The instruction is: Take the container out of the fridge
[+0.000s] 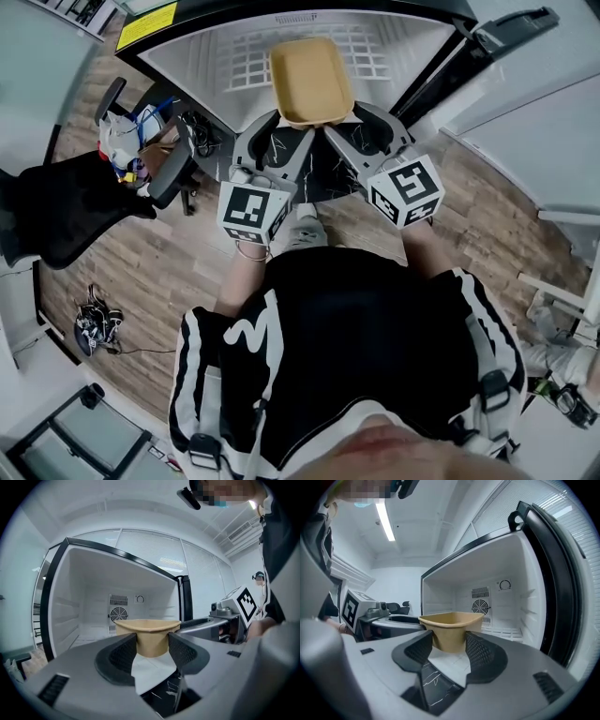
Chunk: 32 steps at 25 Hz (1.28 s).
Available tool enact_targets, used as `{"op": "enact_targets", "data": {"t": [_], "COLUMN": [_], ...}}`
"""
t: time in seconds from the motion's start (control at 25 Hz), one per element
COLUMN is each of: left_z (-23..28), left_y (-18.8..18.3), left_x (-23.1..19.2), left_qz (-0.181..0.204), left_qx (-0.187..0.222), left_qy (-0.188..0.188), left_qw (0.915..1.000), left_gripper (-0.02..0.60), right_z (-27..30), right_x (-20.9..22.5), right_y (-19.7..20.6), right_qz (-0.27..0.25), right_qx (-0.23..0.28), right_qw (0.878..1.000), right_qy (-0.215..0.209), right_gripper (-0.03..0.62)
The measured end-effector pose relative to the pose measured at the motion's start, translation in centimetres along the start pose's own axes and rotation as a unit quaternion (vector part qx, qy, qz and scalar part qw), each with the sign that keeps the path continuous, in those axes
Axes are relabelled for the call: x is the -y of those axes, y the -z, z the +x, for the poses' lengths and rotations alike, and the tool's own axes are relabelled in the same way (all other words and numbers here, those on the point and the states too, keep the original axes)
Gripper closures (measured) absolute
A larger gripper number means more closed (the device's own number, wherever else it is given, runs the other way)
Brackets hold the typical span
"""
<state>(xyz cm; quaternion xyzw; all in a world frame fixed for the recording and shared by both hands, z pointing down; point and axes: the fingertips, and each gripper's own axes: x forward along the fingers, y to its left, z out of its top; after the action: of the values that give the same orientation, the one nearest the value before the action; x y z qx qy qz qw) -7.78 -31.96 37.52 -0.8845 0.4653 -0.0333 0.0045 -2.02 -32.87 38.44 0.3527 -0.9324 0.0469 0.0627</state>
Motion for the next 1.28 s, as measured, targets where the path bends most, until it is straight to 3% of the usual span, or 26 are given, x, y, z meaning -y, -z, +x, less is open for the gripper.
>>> {"op": "enact_targets", "data": {"t": [1.28], "left_z": [-4.7], "left_y": [-1.7], "left_x": [7.4], "left_qz": [0.006], "left_qx": [0.026], "left_qy": [-0.016], "left_qw": [0.9995], "left_gripper": [0.364], "right_z": [-8.0], "right_x": [-3.6], "right_y": [-0.3], "right_qz": [-0.009], "right_qx": [0.023], "right_qw": [1.0], "right_qy": [-0.013], "right_gripper": [0.365]}}
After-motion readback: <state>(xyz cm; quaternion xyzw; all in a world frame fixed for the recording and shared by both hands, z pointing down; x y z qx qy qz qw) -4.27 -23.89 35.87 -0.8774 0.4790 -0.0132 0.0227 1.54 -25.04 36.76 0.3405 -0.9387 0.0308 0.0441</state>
